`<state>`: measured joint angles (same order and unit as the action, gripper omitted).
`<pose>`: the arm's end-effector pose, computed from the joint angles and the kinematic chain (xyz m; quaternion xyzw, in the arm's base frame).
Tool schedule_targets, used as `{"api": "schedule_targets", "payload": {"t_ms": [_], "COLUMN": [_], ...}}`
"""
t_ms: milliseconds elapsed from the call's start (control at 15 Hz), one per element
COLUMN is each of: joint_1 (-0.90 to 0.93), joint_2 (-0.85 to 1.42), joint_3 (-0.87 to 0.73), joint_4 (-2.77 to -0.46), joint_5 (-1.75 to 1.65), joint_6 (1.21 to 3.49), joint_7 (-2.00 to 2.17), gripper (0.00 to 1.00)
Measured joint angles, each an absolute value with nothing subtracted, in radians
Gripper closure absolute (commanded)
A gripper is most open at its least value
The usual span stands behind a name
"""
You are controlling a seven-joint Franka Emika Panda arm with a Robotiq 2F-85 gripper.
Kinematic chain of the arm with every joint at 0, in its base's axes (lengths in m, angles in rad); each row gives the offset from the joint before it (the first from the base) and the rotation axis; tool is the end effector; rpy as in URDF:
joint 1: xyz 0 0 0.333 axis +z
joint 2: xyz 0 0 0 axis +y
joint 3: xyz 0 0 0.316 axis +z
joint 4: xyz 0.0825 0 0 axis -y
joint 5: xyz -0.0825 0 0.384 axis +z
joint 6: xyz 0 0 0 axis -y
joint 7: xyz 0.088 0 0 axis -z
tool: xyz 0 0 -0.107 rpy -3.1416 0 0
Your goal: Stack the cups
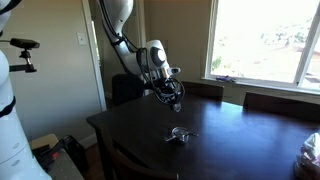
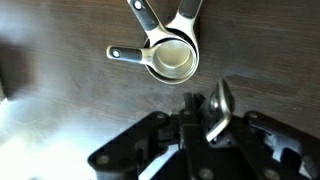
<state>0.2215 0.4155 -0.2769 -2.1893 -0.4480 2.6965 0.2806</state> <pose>0.5664 -0.0180 0.2080 0.9853 0.0444 0.0601 0.1535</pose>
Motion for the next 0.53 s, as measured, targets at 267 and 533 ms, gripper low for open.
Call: {"api": "schedule_targets", "payload": {"t_ms": [267,533], "joint_1": [0.217,0.217], "joint_2": [0.407,0.411], "joint_3": [-0.278,-0.275], "joint_4": [-2.204,-2.199], "joint_5": [-0.474,-0.474], "joint_6": [2.695,2.695], "joint_7": [0.314,0.314], "gripper": [0.92,0.92]}}
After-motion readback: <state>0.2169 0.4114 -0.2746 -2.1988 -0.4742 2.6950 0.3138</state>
